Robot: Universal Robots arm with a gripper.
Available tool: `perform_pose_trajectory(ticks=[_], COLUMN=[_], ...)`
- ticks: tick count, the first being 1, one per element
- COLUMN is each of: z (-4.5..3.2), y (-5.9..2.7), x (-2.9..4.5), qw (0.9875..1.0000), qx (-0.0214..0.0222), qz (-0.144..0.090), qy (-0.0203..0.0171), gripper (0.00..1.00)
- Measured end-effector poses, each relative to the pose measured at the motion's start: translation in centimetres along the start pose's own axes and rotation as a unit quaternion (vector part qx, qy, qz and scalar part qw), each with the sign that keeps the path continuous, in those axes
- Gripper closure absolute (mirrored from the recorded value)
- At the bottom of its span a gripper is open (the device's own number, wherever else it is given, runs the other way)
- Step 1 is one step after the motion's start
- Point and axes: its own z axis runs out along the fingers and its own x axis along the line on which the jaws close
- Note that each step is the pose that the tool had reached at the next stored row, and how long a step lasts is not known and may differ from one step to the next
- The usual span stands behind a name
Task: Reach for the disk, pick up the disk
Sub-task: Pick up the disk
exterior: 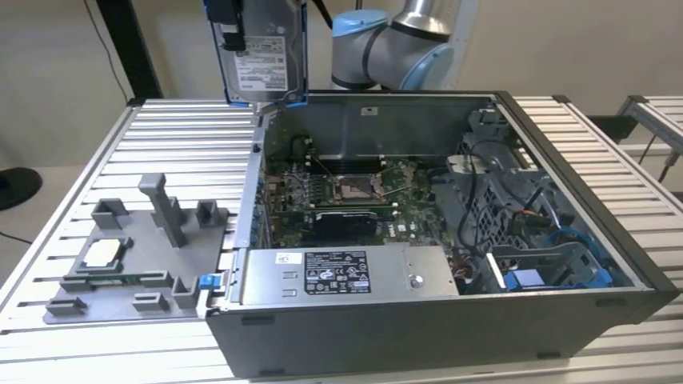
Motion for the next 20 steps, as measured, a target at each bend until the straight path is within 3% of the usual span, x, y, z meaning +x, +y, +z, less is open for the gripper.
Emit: perform_pose_trajectory(ticks=[20], z=[-0.05], y=[-4.06], x=[-0.17], qw=[1.0000], qx=[-0.0001], qz=[0.000], qy=[0.0000], gripper=[1.00])
